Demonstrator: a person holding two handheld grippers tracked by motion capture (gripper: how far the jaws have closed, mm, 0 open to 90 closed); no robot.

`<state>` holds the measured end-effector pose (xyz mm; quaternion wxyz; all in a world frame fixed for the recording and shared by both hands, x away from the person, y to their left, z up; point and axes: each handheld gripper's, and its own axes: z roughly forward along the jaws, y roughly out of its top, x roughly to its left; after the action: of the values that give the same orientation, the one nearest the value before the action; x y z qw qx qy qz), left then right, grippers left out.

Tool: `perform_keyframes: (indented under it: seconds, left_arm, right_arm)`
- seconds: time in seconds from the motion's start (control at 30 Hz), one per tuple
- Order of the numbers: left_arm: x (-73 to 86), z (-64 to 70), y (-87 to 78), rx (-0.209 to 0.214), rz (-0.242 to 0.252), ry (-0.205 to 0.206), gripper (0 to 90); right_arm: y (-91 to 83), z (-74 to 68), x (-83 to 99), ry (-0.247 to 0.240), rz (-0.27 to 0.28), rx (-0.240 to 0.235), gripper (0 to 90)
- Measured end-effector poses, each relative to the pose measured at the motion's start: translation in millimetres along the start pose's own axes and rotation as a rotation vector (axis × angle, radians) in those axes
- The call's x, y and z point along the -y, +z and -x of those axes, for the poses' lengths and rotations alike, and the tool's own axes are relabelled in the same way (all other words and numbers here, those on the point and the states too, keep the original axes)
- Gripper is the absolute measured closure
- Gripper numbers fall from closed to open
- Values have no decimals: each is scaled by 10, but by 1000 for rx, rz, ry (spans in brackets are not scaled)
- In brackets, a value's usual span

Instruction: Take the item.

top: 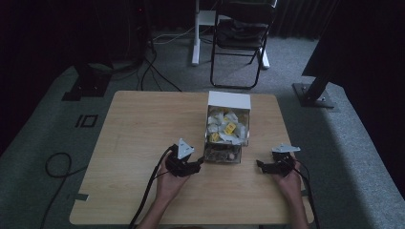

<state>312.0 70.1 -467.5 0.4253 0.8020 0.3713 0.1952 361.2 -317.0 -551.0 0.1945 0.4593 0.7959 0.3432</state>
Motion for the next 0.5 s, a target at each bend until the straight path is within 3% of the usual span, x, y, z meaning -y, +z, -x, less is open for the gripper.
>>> perform_keyframes:
  seconds: [0.5]
  left_arm:
    - [-21,130,97,43,5,15,439]
  right_arm:
    - [0,0,0,-1,0,0,122]
